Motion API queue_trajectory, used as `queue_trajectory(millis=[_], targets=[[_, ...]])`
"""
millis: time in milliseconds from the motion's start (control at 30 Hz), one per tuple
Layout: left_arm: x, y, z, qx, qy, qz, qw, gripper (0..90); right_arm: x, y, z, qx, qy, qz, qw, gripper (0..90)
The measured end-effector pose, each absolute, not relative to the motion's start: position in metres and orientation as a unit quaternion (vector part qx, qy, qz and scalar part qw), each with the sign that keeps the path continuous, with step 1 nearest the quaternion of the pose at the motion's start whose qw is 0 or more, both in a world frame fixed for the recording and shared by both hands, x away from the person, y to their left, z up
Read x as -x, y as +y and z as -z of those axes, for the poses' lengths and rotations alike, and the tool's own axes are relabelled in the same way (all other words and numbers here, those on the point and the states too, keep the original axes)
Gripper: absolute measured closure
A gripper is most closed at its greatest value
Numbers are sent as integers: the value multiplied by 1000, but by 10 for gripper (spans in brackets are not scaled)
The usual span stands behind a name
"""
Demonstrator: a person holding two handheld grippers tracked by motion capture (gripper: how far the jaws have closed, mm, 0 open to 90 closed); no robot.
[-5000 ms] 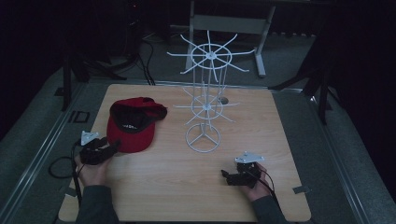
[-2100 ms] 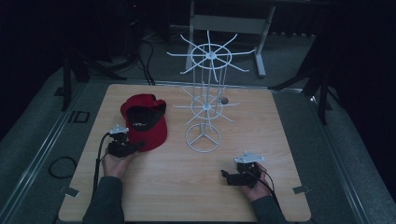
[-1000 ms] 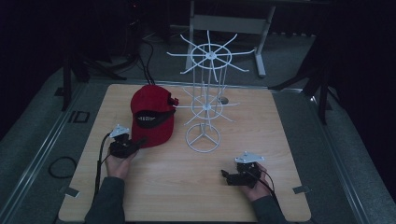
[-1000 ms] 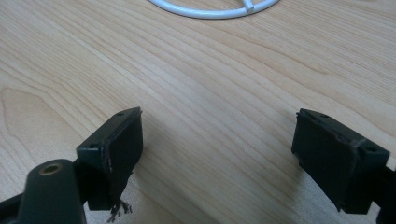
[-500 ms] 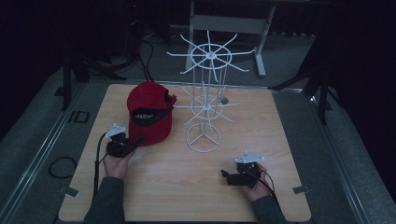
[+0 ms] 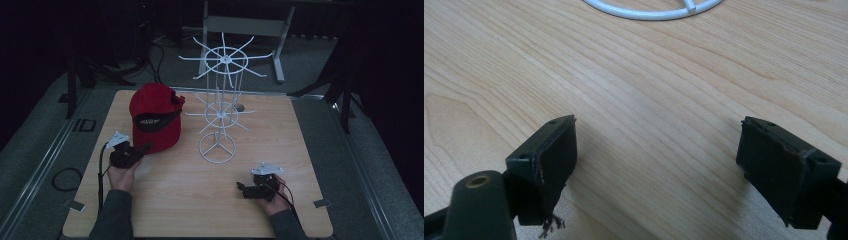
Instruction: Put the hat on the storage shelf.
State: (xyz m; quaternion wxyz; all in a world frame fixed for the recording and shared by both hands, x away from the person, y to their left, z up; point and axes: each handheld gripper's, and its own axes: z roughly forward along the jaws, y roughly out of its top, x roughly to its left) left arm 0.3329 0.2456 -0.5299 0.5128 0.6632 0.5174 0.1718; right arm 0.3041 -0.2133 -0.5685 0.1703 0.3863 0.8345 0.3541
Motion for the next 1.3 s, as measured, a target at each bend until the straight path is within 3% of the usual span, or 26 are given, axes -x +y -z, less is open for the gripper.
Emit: queue_trajectory(millis=[1300], targets=[[-311, 248, 495, -622, 503, -224, 556, 853, -304, -213, 569, -386, 834, -354, 170, 163]])
